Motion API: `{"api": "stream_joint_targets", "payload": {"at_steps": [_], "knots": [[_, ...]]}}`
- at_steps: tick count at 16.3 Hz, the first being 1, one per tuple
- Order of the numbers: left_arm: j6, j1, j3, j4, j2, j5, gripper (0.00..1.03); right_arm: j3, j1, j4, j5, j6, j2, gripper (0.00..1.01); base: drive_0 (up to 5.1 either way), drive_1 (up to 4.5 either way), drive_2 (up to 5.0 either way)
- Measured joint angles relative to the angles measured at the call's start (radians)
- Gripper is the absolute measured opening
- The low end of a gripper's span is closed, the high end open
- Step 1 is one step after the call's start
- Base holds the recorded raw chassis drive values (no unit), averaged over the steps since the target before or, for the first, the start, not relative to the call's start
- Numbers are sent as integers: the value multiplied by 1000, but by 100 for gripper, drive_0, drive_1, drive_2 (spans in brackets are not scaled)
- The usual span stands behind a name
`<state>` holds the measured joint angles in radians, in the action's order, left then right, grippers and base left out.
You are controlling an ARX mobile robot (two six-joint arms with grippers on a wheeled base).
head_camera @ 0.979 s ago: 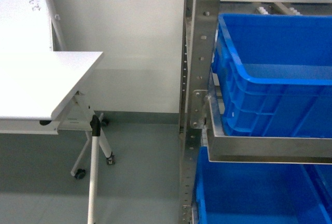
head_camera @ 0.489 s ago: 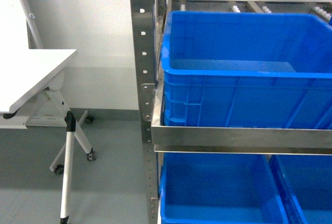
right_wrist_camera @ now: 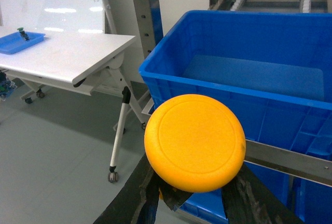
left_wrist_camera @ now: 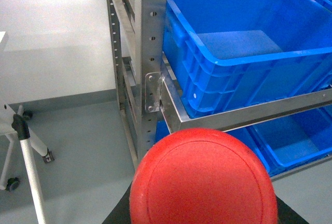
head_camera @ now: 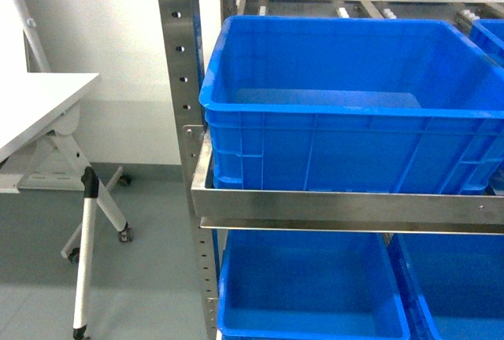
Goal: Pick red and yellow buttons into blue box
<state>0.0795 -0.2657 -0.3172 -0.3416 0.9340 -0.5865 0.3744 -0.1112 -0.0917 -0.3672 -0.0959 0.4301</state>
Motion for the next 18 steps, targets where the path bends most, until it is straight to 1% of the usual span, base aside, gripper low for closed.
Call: {"api": "stream_joint_targets", "payload": {"at_steps": [2, 8, 16, 18], "knots": [[0, -6, 0, 0, 0, 5, 23, 0, 0, 4, -6, 0, 0, 26, 442, -59, -416], [0, -3, 0, -3, -1, 2, 23, 0, 0, 2, -3, 0, -1, 26, 451, -56, -408], [0, -3, 0, -1, 2, 3, 23, 0, 0, 4, -3, 0, 0, 26, 480, -96, -363], [0, -3, 0, 2, 3, 3, 23, 0, 0, 1, -3, 0, 0, 26, 497, -240, -240]]}}
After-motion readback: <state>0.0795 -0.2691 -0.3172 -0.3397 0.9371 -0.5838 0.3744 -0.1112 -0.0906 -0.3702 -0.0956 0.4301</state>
